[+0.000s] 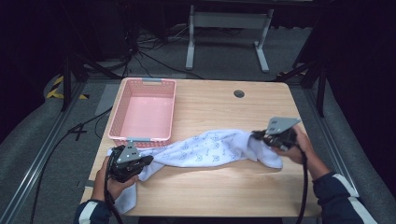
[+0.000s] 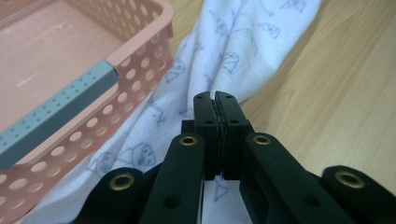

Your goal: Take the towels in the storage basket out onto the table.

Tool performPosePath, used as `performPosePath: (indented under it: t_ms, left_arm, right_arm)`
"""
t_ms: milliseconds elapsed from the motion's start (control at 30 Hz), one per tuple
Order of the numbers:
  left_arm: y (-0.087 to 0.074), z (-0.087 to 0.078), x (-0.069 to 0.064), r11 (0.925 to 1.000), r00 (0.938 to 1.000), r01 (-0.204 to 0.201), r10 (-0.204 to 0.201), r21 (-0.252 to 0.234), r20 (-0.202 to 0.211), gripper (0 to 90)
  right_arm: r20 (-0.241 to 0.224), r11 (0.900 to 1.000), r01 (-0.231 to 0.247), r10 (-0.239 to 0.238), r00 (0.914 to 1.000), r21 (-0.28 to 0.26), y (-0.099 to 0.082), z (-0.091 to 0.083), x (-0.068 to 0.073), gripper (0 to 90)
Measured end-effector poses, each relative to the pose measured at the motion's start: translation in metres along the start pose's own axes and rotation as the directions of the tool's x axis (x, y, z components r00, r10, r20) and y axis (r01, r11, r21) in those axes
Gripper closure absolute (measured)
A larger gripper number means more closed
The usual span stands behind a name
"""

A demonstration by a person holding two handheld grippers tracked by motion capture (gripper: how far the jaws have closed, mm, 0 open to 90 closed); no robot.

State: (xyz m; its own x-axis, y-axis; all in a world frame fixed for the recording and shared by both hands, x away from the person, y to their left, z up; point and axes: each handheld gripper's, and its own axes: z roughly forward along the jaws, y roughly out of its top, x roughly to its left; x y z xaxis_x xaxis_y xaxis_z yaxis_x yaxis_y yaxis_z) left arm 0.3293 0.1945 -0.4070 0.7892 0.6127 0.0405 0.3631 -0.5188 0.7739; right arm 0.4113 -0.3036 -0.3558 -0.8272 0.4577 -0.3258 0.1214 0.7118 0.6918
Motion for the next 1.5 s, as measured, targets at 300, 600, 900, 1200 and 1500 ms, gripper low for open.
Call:
performPosePath:
  t_ms: [300,600,900,1200,1500]
  left_arm:
    - [0.031,0.017,-0.030,0.9964,0.9884,-0.079,0.082,-0.030,0.128,88.8]
    - [0.036,0.045,-0.042,0.9928,0.9876,-0.106,0.099,0.056,0.122,82.3]
    - [0.004,0.007,-0.013,0.9954,0.9901,-0.017,0.030,0.094,-0.137,49.0]
    - [-0.049,-0.006,0.019,0.9840,0.9758,0.120,-0.093,0.132,-0.198,38.9]
    - [-0.064,0.002,0.029,0.9754,0.9817,0.171,-0.156,0.139,-0.109,46.1]
  right_arm:
    - [0.169,0.9755,-0.214,0.203,0.9645,0.050,-0.031,0.004,-0.092,86.5]
    - [0.189,0.9498,-0.286,0.260,0.9469,0.127,-0.035,0.060,-0.084,57.3]
    - [0.028,0.9588,-0.282,0.281,0.9593,0.035,-0.045,0.026,-0.059,67.0]
    - [0.030,0.8812,-0.411,0.416,0.9091,0.234,-0.075,0.066,-0.056,47.9]
    - [-0.118,0.9240,-0.343,0.365,0.9236,0.168,-0.064,0.046,-0.043,86.2]
